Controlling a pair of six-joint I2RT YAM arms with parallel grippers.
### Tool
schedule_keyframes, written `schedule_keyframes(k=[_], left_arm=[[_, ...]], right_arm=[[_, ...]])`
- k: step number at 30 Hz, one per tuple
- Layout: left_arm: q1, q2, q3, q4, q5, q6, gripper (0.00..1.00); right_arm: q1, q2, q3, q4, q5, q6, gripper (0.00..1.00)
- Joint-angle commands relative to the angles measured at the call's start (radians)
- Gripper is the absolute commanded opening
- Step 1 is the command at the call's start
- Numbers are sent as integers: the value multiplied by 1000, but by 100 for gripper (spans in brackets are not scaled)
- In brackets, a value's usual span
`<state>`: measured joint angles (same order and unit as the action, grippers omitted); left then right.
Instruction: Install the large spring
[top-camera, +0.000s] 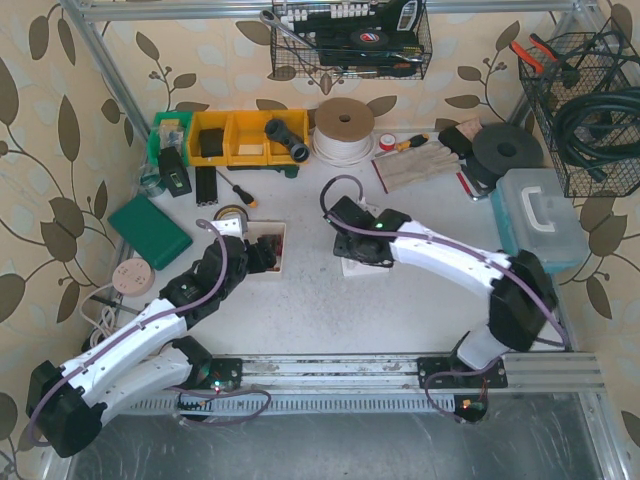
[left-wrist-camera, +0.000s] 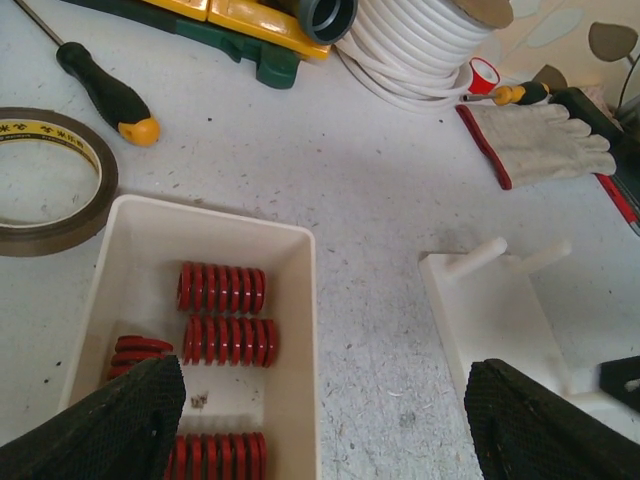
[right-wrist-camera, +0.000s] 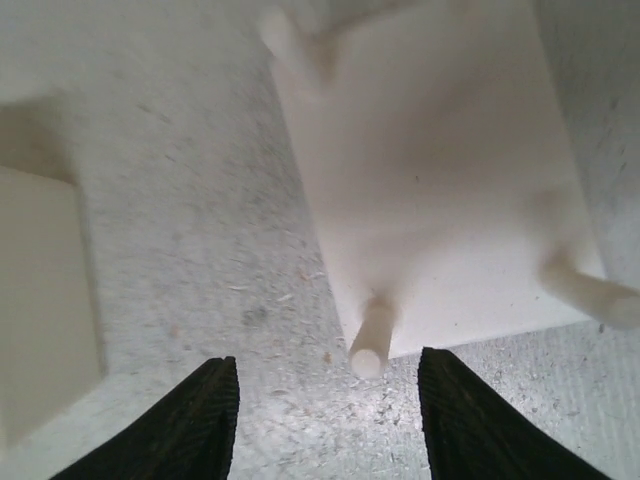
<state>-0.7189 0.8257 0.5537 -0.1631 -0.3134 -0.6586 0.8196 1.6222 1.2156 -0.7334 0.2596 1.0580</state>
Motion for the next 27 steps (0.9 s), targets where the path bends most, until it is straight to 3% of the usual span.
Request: schedule_keyframes(k=[1,6,8,11,12,13,19,27], left_arm=[[9,-9,29,-25,22,-15,80],[9,0,51,-66,18,-29,81],[9,33,85,-114,11,-39,81],[9,84,144,-189,6,-43,81],[10,99,164,-215,2,-43,81],[11,119,192,-243,-3,-42,82],[15,217,305,-378,-44,-16,89],[47,205,376,-519,-59,-70,96]], right_arm=[[11,-156,3,-6,88,-120,51],[14,-341,-191,202,159,-261,52],[14,-390,-263,280,183,-307,57],[15,-436,-351,356,247,-352,80],[13,-446,-368,357,269,-337,94],[8,-457,-371,349,279,-332,98],[-13,-483,-361,294,276,-342,99],[-14,-543,-441,432,174,-407,96]])
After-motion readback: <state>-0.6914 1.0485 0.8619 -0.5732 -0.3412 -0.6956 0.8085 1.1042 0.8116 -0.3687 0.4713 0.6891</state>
